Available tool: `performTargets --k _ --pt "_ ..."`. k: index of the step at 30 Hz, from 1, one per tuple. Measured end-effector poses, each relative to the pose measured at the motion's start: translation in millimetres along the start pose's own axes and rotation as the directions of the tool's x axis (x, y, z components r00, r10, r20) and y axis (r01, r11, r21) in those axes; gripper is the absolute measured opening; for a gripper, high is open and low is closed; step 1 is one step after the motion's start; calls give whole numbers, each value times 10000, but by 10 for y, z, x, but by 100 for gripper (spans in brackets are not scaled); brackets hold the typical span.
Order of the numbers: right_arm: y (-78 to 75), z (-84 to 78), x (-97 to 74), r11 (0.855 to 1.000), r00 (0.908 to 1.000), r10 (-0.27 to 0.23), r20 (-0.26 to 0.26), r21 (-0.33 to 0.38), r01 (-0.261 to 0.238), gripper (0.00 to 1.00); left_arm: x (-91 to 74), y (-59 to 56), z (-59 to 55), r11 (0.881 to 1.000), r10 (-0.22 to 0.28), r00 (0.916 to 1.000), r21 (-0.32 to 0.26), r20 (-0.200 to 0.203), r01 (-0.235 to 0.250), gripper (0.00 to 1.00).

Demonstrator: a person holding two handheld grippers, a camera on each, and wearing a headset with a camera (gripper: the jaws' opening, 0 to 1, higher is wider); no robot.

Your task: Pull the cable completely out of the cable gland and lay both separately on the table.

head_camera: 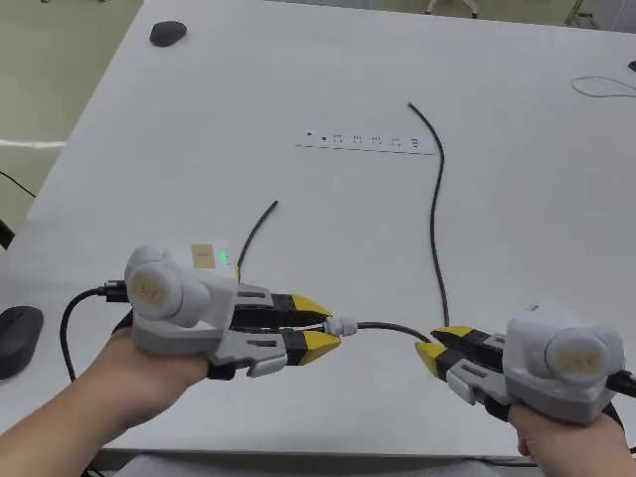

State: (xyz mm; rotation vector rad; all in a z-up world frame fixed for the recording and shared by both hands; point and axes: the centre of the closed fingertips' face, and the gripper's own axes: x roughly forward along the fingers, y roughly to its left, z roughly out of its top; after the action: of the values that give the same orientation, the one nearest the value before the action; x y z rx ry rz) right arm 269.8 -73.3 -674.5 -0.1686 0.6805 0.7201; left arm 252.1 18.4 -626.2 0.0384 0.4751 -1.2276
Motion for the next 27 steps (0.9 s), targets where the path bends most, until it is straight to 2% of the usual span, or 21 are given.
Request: performTargets --k 2,4,5,6,8,9,12,14,16,20,23,27 --pt "170 109 0 9976 9985 551 17 420 -551 18 -17 23 -3 10000 26 10000 -50 -42 -27 15" --pt "267 220 4 9976 9978 662 -83 -180 -664 24 -32 48 -4 10000 74 10000 -41 -28 -74 15" --pt "309 293 7 9947 9980 620 -79 -818 -624 25 -37 56 -10 10000 84 10000 -48 -46 -85 15" --pt "322 315 9 9932 9982 589 -76 -1005 -593 25 -38 59 -12 9999 87 9999 -50 -52 -87 15" --pt "392 398 29 9802 9984 549 -145 -1897 -566 26 -44 64 -18 9999 111 9999 -47 -76 -111 15" --pt "443 439 48 9657 9981 602 -153 -2523 -621 26 -46 63 -20 9999 96 9999 -69 -75 -97 15" --pt "527 484 92 9361 9979 625 -179 -3458 -648 23 -40 57 -30 10000 50 9999 -26 -125 -50 15" --pt "591 477 114 9264 9966 742 -369 -3674 -826 22 -33 50 -32 10000 15 9999 -5 -148 -15 15" --pt "641 516 124 9178 9961 839 -273 -3871 -879 20 -31 54 -28 10000 48 9999 -34 -119 -48 15" --pt "713 517 153 8873 9947 945 -408 -4497 -1027 15 -26 42 -27 10000 47 10000 -57 -85 -48 15" --pt "733 506 174 8793 9935 1029 -489 -4625 -1138 9 -22 38 -40 10000 45 9999 -66 -111 -46 15" --pt "727 503 182 8798 9931 1018 -575 -4607 -1169 7 -26 35 -51 10000 71 9998 -52 -162 -71 15"
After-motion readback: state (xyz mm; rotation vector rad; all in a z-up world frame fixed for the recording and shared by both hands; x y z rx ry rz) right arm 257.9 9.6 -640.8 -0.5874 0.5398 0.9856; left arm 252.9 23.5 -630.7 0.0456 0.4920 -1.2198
